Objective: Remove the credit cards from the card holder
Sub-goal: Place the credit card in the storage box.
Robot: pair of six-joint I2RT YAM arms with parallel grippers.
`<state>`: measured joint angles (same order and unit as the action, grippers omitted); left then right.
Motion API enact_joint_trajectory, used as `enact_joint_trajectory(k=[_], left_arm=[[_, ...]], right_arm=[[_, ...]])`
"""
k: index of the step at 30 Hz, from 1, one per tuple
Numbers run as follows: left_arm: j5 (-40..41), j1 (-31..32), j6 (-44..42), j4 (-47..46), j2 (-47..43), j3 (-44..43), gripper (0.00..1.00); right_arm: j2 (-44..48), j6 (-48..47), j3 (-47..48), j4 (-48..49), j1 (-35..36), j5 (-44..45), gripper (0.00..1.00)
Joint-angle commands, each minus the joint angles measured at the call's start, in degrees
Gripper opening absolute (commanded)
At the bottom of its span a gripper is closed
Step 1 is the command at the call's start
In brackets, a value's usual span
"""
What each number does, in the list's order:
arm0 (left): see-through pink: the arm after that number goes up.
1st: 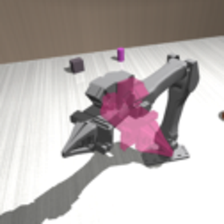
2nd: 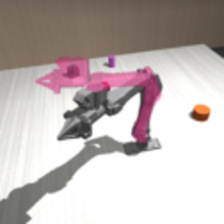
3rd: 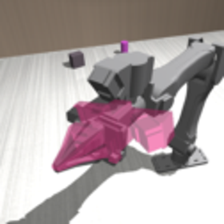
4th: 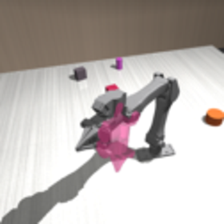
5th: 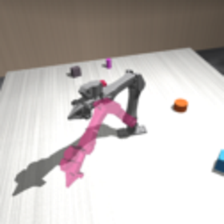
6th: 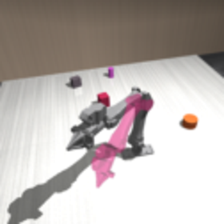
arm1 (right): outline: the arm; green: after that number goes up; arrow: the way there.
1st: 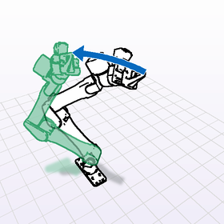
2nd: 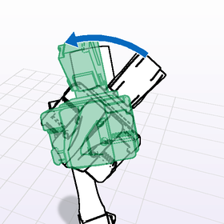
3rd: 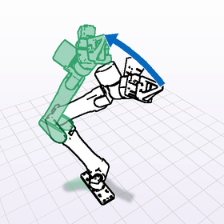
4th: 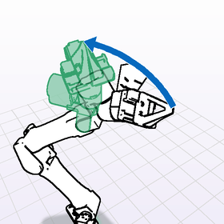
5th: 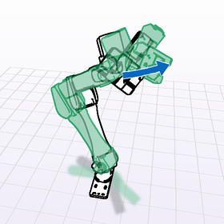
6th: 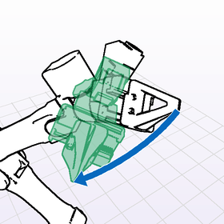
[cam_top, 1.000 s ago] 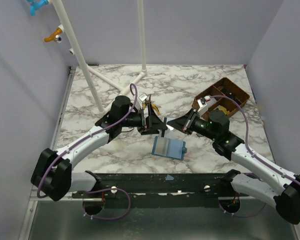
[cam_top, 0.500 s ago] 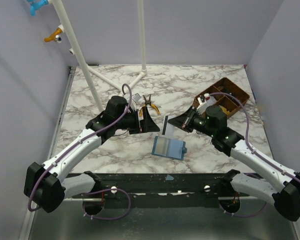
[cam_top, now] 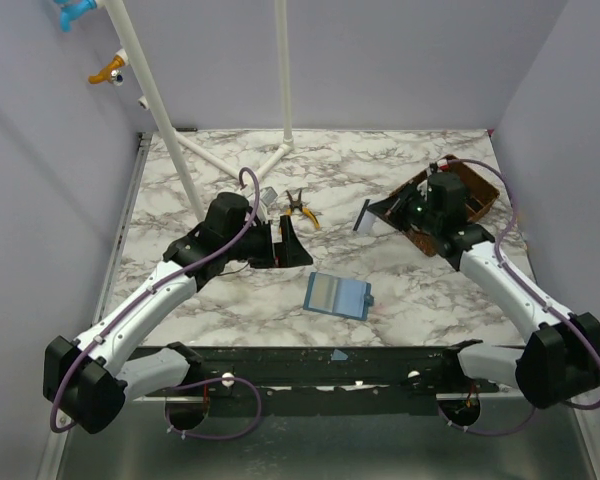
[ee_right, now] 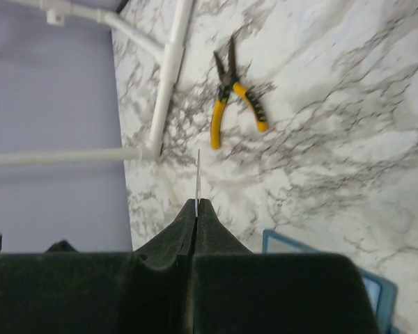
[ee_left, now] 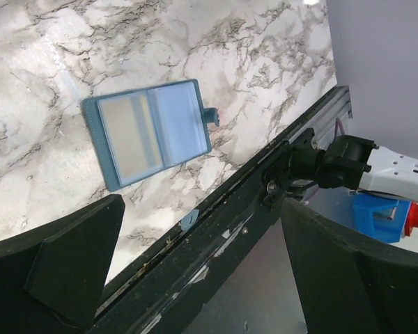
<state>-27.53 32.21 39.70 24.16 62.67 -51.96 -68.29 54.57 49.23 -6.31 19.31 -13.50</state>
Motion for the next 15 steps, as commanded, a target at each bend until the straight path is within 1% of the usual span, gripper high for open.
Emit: enact_joint_trajectory(k=[1, 9, 15], left_arm=[[1.4, -0.5, -2.6, 2.2, -1.3, -1.8, 0.98], [0.6, -0.7, -3.2, 2.5, -2.0, -1.7, 0.98], [0.2, -0.7, -3.4, 2.4, -2.0, -1.4, 0.98]], right_arm=[[-4.3, -3.2, 4.6, -2.4, -5.4, -2.1, 0.01], [-13.3, -4.7, 11.7, -2.8, -13.6, -1.6, 0.01], [-19.9, -6.2, 18.0, -4.5, -17.2, 0.7, 0.01]])
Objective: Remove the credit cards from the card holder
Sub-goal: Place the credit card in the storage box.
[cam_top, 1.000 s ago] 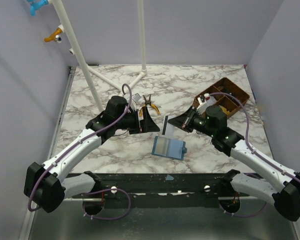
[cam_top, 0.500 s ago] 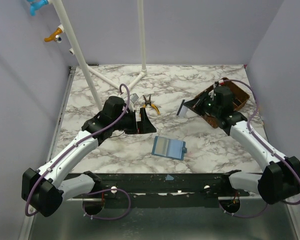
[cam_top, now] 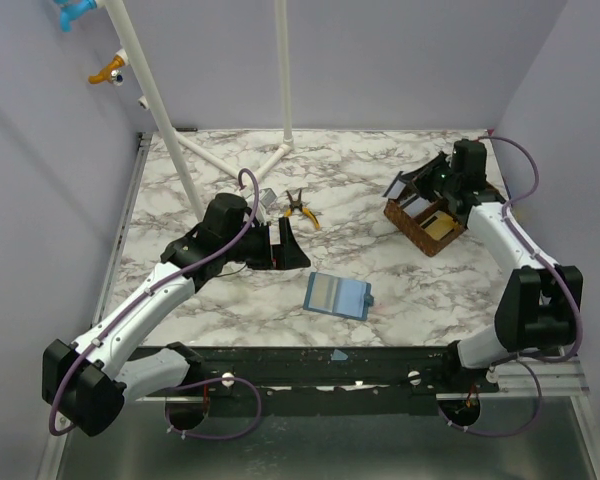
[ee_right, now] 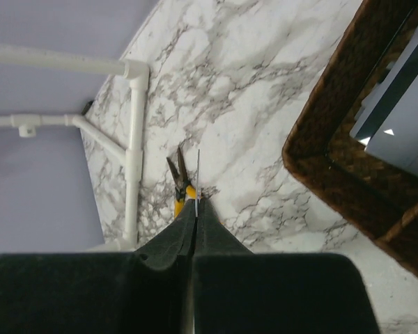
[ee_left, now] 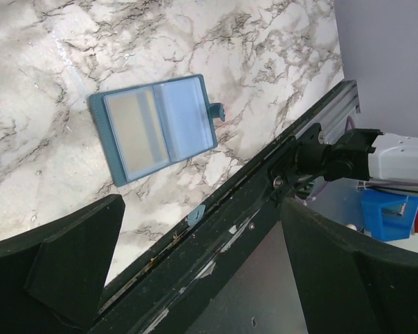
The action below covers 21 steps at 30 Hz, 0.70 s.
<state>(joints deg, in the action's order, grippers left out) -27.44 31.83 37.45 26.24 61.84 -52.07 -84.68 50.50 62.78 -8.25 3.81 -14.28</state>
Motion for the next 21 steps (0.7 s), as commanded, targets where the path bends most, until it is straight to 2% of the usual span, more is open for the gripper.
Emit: enact_joint_trajectory(k=[1, 10, 21], left_arm=[[0.1, -0.4, -1.2, 0.3, -1.2, -1.3, 0.99], [-0.1, -0.5, -1.2, 0.8, -1.4, -1.3, 0.98], [0.7, -0.5, -1.4, 2.1, -2.0, -1.4, 0.98]], right_arm=[[-4.6, -2.5, 5.8, -3.1, -2.1, 2.1, 0.01], [-12.0, -4.2, 14.3, -7.1, -3.4, 6.0, 0.01], [-16.4, -5.2, 17.3, -12.2, -3.5, 12.2, 0.01]])
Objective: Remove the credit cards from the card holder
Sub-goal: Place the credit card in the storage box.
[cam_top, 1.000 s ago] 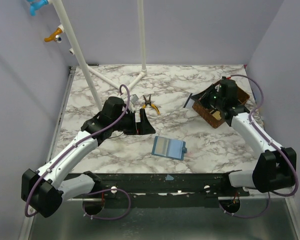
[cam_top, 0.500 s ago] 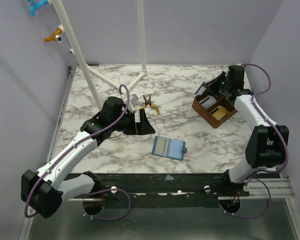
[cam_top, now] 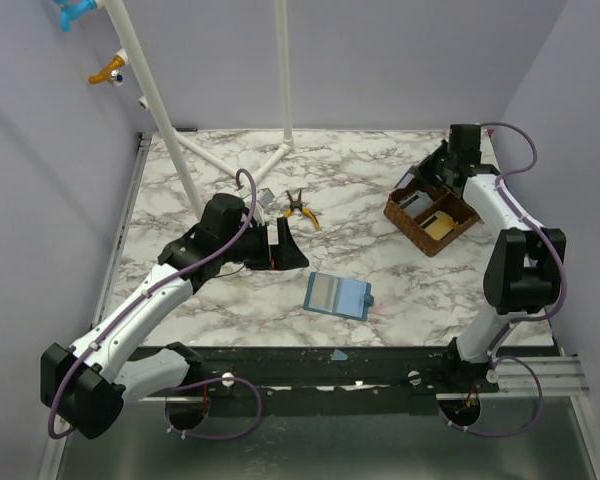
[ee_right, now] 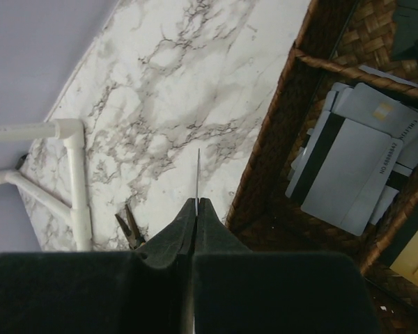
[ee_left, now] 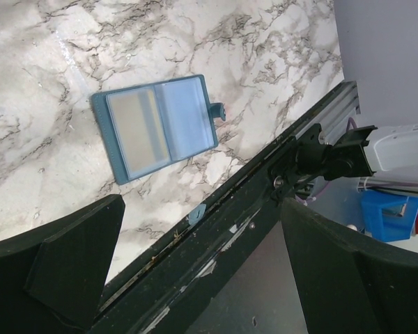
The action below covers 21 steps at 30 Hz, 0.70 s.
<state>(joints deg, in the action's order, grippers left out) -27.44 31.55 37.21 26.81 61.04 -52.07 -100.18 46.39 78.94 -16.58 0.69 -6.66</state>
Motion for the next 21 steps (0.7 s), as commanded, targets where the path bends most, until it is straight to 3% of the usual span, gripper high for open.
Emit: enact_joint_trajectory(k=[1, 19, 21], left_arm=[[0.7, -0.3, -1.2, 1.5, -1.2, -1.5, 0.99], [0.2, -0.3, -0.6, 0.5, -0.1, -0.6, 0.98], [0.3, -0.3, -0.5, 0.4, -0.2, -0.6, 0.98]], right_arm=[[-0.7, -1.2, 0.7, -3.9, -0.3, 5.1, 0.01], [0.6, -2.3, -5.0, -4.1, -3.2, 7.1, 0.01], [0.4, -2.4, -5.2, -3.9, -3.2, 6.3, 0.07]])
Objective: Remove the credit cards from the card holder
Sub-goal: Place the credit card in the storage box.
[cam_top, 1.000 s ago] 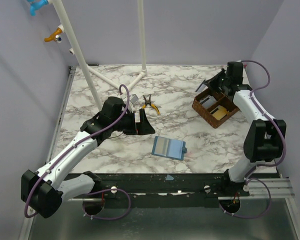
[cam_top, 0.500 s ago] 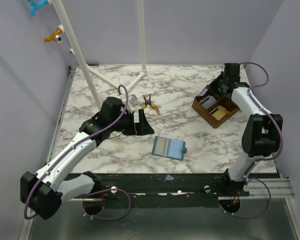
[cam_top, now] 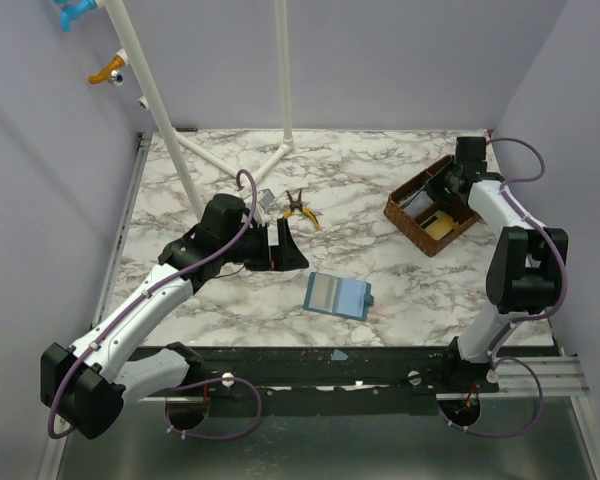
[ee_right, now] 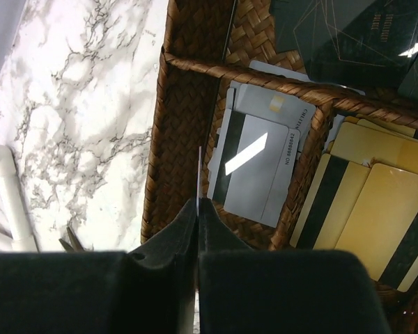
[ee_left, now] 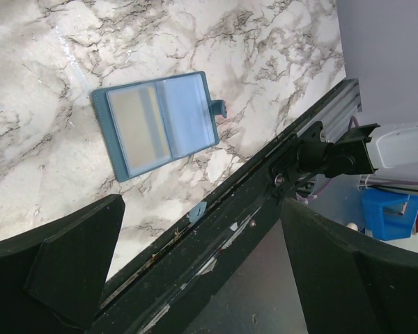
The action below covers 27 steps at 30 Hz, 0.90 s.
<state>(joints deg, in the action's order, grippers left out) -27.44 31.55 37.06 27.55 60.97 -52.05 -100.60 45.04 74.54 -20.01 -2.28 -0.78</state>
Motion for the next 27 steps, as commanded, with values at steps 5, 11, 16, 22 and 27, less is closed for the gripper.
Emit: enact_joint_trajectory(k=[5, 11, 16, 22, 27], left_arm=[[0.2, -0.3, -0.4, -0.3, -0.3, -0.4, 0.99], [0.2, -0.3, -0.2, -0.7, -0.2, 0.0, 0.99], [0.8, -0.3, 0.2, -1.3, -0.3, 0.7, 0.99], [1.5, -0.3, 1.2, -2.6, 0.4, 1.8, 0.99], [2.5, -0.3, 1.3, -2.9, 1.5, 2.1, 0.98]], right_arm=[[0.6, -1.4, -0.3, -0.2, -0.2, -1.2, 0.32], [2.0, -2.8, 0.9, -1.3, -0.2, -2.4, 0.65], [5.2, -4.4, 2.3, -4.8, -0.1, -2.4, 0.76], [12.4, -5.4, -1.1, -8.1, 3.8, -0.2, 0.84], [19.0, -4.7, -7.5, -10.0, 11.8, 3.4, 0.88]])
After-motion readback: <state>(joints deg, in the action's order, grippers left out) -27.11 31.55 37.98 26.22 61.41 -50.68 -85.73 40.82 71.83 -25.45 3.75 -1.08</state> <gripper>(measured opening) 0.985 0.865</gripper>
